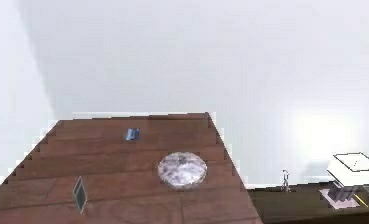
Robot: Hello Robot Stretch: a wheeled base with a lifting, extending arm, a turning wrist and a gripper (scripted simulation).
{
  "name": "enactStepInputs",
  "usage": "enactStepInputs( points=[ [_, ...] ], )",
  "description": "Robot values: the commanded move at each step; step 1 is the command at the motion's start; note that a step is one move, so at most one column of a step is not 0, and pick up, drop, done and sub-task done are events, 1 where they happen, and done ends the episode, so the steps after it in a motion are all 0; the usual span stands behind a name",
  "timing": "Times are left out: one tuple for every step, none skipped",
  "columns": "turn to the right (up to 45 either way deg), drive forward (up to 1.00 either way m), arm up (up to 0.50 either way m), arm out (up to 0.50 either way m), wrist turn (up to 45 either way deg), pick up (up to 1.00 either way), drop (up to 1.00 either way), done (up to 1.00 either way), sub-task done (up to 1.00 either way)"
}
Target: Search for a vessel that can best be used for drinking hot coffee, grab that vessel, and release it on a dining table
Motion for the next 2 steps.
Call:
enactStepInputs(
  points=[
    [45.0, 0.0, 0.0, 0.0, 0.0, 0.0, 0.0, 0.0, 0.0],
    [36.0, 0.0, 0.0, 0.0, 0.0, 0.0, 0.0, 0.0, 0.0]
  ],
)
